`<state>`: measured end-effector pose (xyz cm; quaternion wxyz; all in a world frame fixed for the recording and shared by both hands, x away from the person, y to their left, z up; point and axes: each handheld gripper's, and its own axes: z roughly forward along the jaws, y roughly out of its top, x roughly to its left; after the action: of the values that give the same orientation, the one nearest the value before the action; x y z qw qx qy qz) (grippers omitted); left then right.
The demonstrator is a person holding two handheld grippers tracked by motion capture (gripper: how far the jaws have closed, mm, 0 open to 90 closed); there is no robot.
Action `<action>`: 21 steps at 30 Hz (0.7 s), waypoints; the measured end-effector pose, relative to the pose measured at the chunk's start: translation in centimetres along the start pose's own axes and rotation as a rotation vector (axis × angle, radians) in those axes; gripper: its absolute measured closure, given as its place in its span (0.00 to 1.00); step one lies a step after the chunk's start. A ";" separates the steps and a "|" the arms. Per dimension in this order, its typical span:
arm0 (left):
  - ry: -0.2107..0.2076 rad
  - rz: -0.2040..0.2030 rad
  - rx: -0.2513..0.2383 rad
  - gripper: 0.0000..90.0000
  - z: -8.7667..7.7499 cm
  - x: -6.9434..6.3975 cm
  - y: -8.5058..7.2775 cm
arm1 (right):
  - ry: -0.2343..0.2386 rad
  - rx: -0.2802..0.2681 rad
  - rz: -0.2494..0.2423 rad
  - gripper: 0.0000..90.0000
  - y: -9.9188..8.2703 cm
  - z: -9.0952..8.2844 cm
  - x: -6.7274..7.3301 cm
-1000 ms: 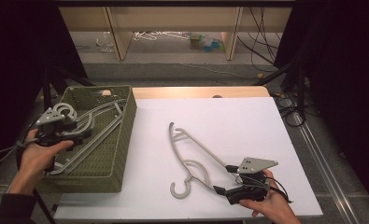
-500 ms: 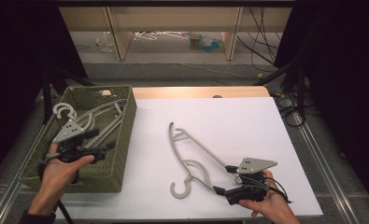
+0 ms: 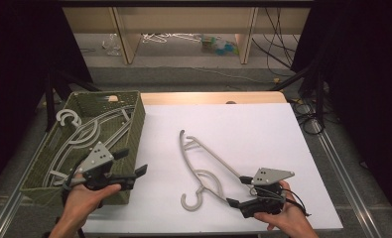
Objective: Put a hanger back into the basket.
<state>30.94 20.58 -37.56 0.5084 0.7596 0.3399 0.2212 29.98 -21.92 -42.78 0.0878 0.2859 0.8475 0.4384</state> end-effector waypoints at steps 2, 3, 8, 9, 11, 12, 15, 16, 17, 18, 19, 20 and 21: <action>-0.012 -0.019 -0.002 0.22 0.1 -0.5 -0.2 | 0.000 0.001 -0.001 0.20 0.0 0.0 0.0; -0.022 -0.014 -0.008 0.22 0.2 -1.1 -0.3 | -0.005 0.000 -0.004 0.20 -0.1 0.0 0.1; -0.045 0.003 -0.008 0.22 0.7 -3.0 -1.1 | 0.001 0.009 -0.002 0.20 -0.1 0.2 0.1; -0.045 0.003 -0.008 0.22 0.7 -3.0 -1.1 | 0.009 0.012 0.001 0.20 -0.1 0.2 0.1; -0.043 0.029 0.002 0.22 1.0 -3.6 -1.6 | 0.000 0.010 -0.007 0.20 -0.1 0.4 0.1; -0.043 0.029 0.002 0.22 1.0 -3.6 -1.6 | 0.006 0.015 -0.009 0.20 -0.1 0.4 0.2; -0.057 0.036 0.009 0.22 1.4 -4.3 -2.4 | 0.012 0.020 -0.011 0.20 -0.2 0.6 0.3; -0.057 0.036 0.009 0.22 1.4 -4.3 -2.4 | 0.012 0.020 -0.011 0.20 -0.2 0.6 0.3; -0.069 0.035 0.008 0.22 1.5 -4.6 -2.9 | 0.010 0.027 -0.015 0.20 -0.2 0.7 0.3; -0.069 0.035 0.008 0.22 1.5 -4.6 -2.9 | 0.010 0.027 -0.015 0.20 -0.2 0.7 0.3; -0.067 0.043 0.007 0.22 1.7 -4.9 -3.2 | 0.008 0.032 -0.017 0.20 -0.3 0.8 0.3; -0.069 0.045 0.005 0.22 1.8 -5.1 -3.5 | 0.012 0.037 -0.022 0.20 -0.3 0.9 0.3; -0.069 0.045 0.005 0.22 1.8 -5.1 -3.5 | 0.006 0.038 -0.019 0.21 -0.3 1.0 0.4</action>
<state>27.72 16.59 -41.39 0.5128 0.7755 0.3055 0.2058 29.92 -21.15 -43.61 0.0841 0.2782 0.8587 0.4222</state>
